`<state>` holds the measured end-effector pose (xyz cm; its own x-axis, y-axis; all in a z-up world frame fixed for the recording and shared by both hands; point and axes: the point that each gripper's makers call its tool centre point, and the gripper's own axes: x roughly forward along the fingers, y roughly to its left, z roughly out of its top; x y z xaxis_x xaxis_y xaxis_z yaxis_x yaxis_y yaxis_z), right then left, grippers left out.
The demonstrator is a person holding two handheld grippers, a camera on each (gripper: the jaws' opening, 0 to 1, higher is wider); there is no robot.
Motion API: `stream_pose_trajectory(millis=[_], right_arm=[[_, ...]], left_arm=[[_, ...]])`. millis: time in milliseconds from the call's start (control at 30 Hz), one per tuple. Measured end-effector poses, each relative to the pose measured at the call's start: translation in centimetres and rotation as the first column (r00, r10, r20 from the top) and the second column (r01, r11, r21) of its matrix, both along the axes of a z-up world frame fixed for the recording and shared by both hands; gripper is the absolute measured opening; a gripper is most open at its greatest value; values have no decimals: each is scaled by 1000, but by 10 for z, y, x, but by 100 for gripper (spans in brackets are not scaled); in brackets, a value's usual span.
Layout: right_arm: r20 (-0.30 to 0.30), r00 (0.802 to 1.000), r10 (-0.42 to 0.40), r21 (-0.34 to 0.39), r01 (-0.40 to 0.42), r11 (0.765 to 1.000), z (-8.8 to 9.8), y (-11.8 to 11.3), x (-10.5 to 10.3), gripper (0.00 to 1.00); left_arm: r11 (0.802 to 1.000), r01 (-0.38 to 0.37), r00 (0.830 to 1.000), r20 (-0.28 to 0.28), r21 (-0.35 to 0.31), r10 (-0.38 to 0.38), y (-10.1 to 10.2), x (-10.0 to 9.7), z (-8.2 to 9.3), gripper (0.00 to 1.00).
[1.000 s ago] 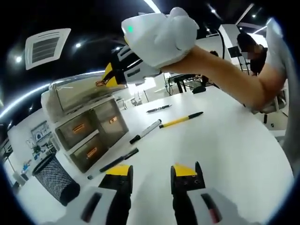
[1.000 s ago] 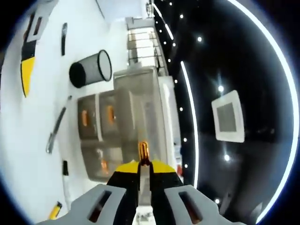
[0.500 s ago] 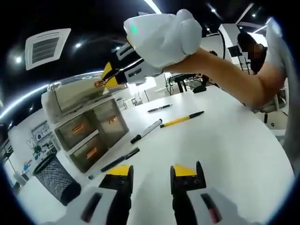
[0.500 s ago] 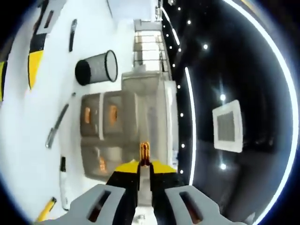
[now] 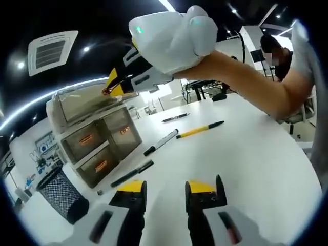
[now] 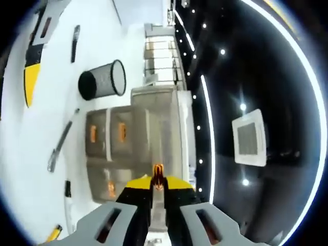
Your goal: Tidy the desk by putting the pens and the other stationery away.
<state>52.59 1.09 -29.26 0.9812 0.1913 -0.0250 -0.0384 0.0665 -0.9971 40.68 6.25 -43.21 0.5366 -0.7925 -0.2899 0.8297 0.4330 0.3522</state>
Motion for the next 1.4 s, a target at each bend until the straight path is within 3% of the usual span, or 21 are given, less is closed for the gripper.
stream_pose_trajectory(millis=[533, 1400], right_arm=[[46, 999, -10, 54, 7, 999, 5, 3, 39, 5], [74, 997, -11, 100, 3, 995, 2, 6, 60, 5]], left_arm=[[1000, -2, 1000, -13, 7, 2, 1, 3, -4, 31], [1000, -24, 998, -64, -12, 24, 5, 10, -11, 31]])
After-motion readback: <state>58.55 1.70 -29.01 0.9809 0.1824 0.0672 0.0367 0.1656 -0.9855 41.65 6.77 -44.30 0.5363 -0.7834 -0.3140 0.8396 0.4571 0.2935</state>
